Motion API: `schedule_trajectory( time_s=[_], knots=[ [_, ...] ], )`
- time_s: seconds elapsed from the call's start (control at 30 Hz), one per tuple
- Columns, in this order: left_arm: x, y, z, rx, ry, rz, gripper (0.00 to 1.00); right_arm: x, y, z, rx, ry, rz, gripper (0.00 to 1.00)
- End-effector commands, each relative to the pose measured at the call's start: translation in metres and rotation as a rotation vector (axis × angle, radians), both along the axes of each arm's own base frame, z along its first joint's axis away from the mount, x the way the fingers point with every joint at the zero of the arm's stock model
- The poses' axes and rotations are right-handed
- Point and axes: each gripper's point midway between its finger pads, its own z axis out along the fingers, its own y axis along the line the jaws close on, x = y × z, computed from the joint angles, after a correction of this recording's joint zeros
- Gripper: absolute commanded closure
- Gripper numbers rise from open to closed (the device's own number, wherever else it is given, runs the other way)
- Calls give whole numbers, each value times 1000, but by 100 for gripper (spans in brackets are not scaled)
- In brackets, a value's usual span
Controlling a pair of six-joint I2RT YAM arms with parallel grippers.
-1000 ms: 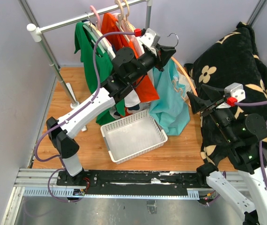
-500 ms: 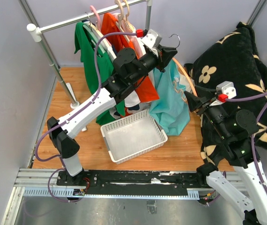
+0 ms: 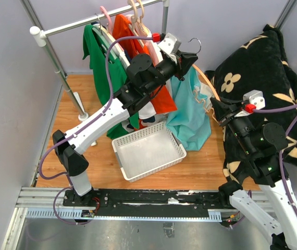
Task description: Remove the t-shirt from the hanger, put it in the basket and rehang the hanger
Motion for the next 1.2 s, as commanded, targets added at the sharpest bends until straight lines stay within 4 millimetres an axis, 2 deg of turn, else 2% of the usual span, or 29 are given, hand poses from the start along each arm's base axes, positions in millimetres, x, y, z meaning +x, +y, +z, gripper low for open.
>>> schedule_trajectory(
  time_s=[0.0,0.2,0.23,0.3,0.4,0.47,0.53,0.7,0.83,1.0,1.17],
  knots=[
    [-15,9,40,-83,-74,-6,100,0,-6,6,33,-26,-35,93],
    [-17,8,39,-81,-72,-10,99,0,-14,7,40,-32,-73,99],
    [-17,8,38,-80,-71,-13,97,0,-16,7,42,-35,-81,99],
    [-18,8,38,-78,-71,-21,84,-2,-19,9,45,-44,-96,99],
    [-22,8,37,-75,-72,-34,57,-6,-25,12,43,-64,-117,99],
    [-24,9,36,-69,-74,-36,46,-8,-28,14,43,-75,-123,99],
    [-24,14,34,-61,-78,-18,40,-11,-29,15,39,-82,-128,99],
    [-28,32,19,-50,-72,27,36,-17,-33,18,36,-102,-132,99],
    [-35,35,3,-53,-43,7,35,-25,-35,23,31,-127,-124,99],
    [-38,26,-12,-48,-18,-37,34,-32,-34,27,30,-144,-102,99],
    [-39,10,-16,-50,-10,-100,33,-35,-33,27,32,-146,-90,99]
  ],
)
